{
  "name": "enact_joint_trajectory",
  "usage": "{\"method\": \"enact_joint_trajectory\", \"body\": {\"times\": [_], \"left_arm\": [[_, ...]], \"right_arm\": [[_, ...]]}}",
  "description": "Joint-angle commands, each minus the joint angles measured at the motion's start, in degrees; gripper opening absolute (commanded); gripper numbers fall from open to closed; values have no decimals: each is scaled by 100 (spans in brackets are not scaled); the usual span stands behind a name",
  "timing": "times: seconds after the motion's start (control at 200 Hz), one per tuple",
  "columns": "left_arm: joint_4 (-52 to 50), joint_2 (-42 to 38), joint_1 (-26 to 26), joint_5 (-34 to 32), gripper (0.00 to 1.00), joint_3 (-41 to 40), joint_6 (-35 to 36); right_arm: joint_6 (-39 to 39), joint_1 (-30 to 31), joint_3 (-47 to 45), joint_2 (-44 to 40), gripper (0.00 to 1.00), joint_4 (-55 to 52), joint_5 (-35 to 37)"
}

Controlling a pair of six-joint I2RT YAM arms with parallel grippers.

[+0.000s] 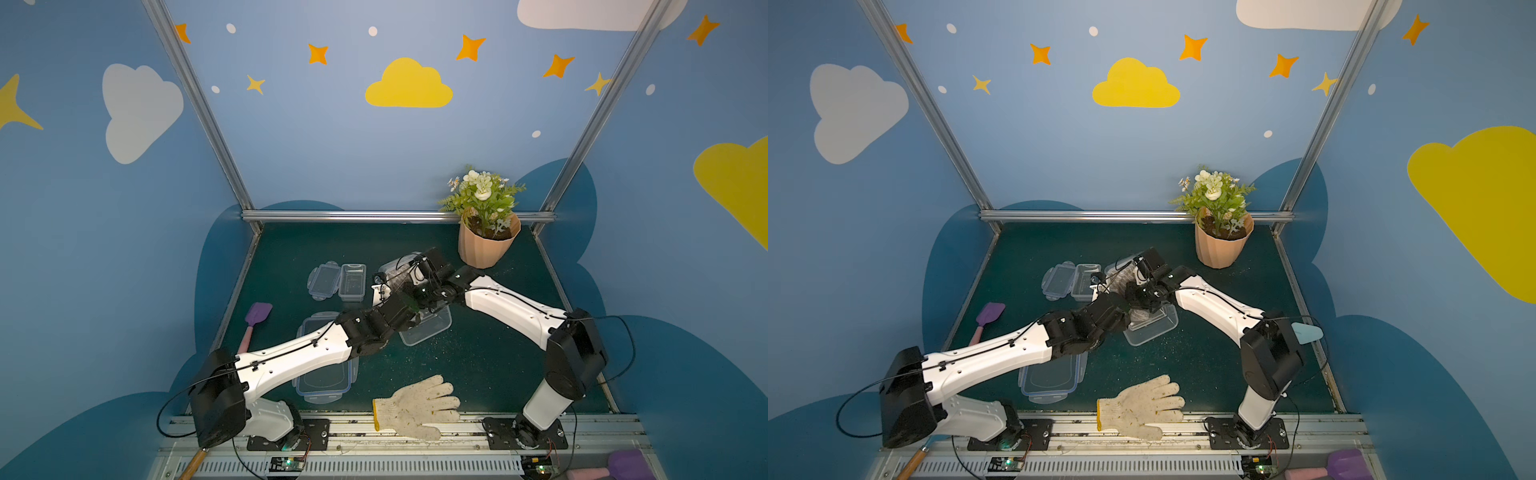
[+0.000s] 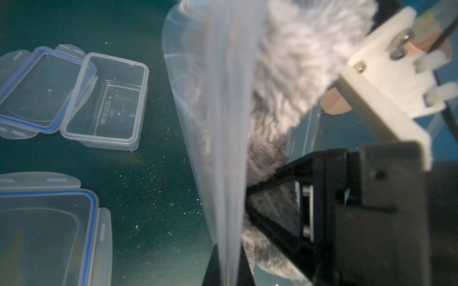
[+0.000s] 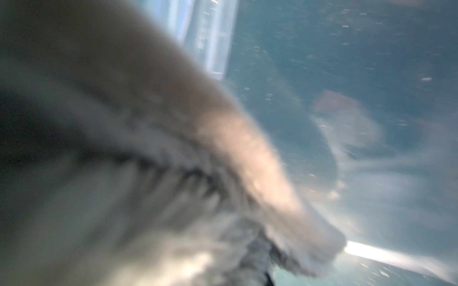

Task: Wipe the insides of the lunch boxes
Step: Wipe the dirt inside the lunch box.

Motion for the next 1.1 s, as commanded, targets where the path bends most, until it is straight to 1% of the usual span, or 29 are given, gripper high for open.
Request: {"method": "enact_joint_trajectory", "body": {"times": [0.0, 0.06, 0.265, 0.386, 0.471, 0.576, 0.726, 0.816, 0.906, 1.001, 1.091], "left_arm": [[932, -104, 130, 736, 4, 158, 215], [1109, -158, 303, 760, 4, 124, 163], [1503, -426, 876, 656, 4, 1, -37], [1625, -497, 1063, 603, 4, 30, -58], [1332, -497, 1120, 632, 4, 202, -35], [912, -497, 1136, 788, 4, 343, 6], [411, -464, 1136, 1417, 4, 367, 57], [222, -464, 1134, 1836, 4, 234, -41], [234, -498, 1128, 2453, 4, 28, -137], [245, -406, 1121, 2971, 4, -130, -251], [343, -246, 1081, 3434, 4, -253, -327]], "right_arm": [[304, 191, -256, -285, 0, 1053, -525], [338, 292, -458, -424, 0, 880, -466], [720, 598, -1314, -832, 0, 778, -369], [823, 722, -1599, -959, 0, 537, -166], [736, 732, -1587, -1042, 0, -87, 318], [505, 657, -1318, -1153, 0, -1207, 1475], [394, 274, -951, -1433, 0, -1895, 2727], [242, 3, -602, -1489, 0, -2177, 3281], [68, -192, -274, -1450, 0, -2243, 3740], [-121, -287, 49, -1377, 0, -2040, 3908], [-345, -281, 252, -1314, 0, -1589, 3880]]}}
